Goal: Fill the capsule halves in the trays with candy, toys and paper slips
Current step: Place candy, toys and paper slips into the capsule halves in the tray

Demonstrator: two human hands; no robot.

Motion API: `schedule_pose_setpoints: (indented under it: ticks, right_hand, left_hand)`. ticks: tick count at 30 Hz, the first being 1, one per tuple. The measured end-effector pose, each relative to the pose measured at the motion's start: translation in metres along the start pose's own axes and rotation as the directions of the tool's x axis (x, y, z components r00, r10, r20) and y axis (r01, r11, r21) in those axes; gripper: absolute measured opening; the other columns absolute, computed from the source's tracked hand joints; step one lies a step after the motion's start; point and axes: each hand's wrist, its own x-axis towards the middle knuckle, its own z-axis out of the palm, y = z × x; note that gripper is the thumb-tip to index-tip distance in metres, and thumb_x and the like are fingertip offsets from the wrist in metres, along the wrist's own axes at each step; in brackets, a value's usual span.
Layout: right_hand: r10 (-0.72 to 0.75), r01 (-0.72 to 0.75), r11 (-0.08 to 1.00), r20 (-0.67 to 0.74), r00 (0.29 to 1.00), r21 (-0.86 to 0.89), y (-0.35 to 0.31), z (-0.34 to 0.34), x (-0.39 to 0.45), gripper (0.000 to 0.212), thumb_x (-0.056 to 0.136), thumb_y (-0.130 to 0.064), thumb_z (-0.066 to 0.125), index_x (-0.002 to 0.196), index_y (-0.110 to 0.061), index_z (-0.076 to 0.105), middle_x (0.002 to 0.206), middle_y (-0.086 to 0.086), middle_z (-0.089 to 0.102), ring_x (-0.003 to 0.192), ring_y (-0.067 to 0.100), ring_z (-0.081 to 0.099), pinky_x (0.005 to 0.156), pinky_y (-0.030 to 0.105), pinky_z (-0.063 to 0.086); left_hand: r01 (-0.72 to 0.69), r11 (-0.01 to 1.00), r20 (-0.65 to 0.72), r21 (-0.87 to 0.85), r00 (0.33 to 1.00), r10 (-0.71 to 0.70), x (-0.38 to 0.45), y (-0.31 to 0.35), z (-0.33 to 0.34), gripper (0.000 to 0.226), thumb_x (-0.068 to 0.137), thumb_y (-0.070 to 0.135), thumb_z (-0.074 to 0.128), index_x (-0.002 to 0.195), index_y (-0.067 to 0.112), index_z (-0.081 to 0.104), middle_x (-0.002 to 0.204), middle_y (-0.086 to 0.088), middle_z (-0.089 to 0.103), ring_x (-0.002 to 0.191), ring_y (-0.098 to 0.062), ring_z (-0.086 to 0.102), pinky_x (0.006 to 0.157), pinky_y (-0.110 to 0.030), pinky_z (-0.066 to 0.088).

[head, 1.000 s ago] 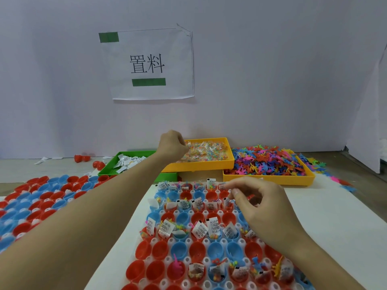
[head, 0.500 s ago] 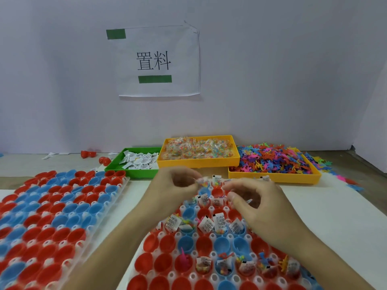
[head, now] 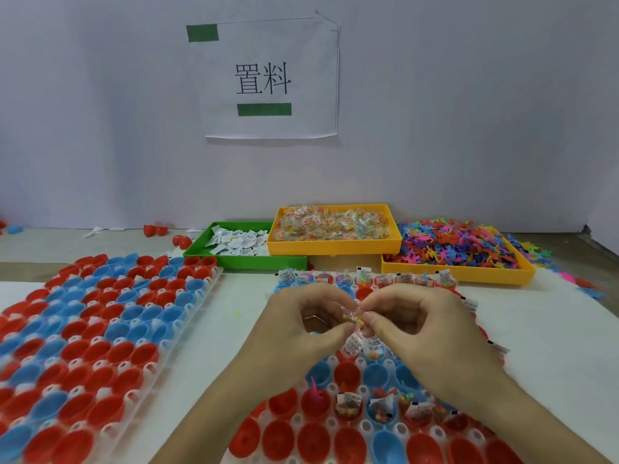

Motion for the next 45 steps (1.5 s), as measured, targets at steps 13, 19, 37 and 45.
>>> schedule_pose_setpoints:
  ticks: [13, 19, 37, 45]
  right_hand:
    - [0.015, -0.014, 1.0, -0.044, 0.999, 0.021, 0.002, -0.004, 0.002, 0.021, 0.091, -0.007, 0.069, 0.091, -0.027, 0.076, 0.082, -0.009, 0.076, 0.076, 0.007, 0.073, 0.071, 0.02, 0.058]
    - [0.015, -0.013, 1.0, -0.06, 0.998, 0.021, 0.004, -0.006, 0.003, 0.018, 0.092, -0.01, 0.067, 0.095, -0.026, 0.075, 0.086, -0.011, 0.076, 0.077, 0.007, 0.073, 0.072, 0.021, 0.059]
    - [-0.012, 0.008, 0.999, -0.08, 0.997, -0.046, 0.007, -0.007, 0.003, 0.021, 0.092, -0.011, 0.066, 0.094, -0.031, 0.074, 0.085, -0.014, 0.074, 0.079, 0.007, 0.072, 0.071, 0.027, 0.06]
    - [-0.026, 0.02, 0.997, -0.086, 0.996, -0.071, 0.006, -0.007, 0.004, 0.022, 0.092, -0.011, 0.067, 0.094, -0.032, 0.074, 0.087, -0.015, 0.074, 0.079, 0.006, 0.071, 0.071, 0.025, 0.06]
  left_hand:
    - [-0.007, 0.999, 0.064, 0.045, 0.998, 0.004, 0.0, -0.004, -0.019, 0.011, 0.089, 0.005, 0.07, 0.092, 0.015, 0.07, 0.091, 0.002, 0.071, 0.088, -0.017, 0.069, 0.081, -0.032, 0.058]
    - [0.124, 0.992, 0.249, -0.005, 0.961, -0.119, -0.004, -0.001, -0.045, 0.009, 0.089, 0.006, 0.07, 0.094, 0.013, 0.068, 0.082, -0.018, 0.07, 0.073, -0.03, 0.066, 0.074, -0.043, 0.056]
    - [0.145, 0.881, 0.503, 0.451, 0.774, -0.385, -0.007, 0.002, -0.038, 0.01, 0.088, 0.026, 0.071, 0.096, 0.032, 0.07, 0.077, 0.013, 0.071, 0.065, -0.003, 0.064, 0.066, -0.019, 0.053]
    - [0.136, 0.879, 0.458, 0.458, 0.811, -0.364, -0.005, 0.001, -0.033, 0.008, 0.085, 0.031, 0.076, 0.086, 0.028, 0.069, 0.071, 0.015, 0.07, 0.06, 0.0, 0.063, 0.06, -0.014, 0.049]
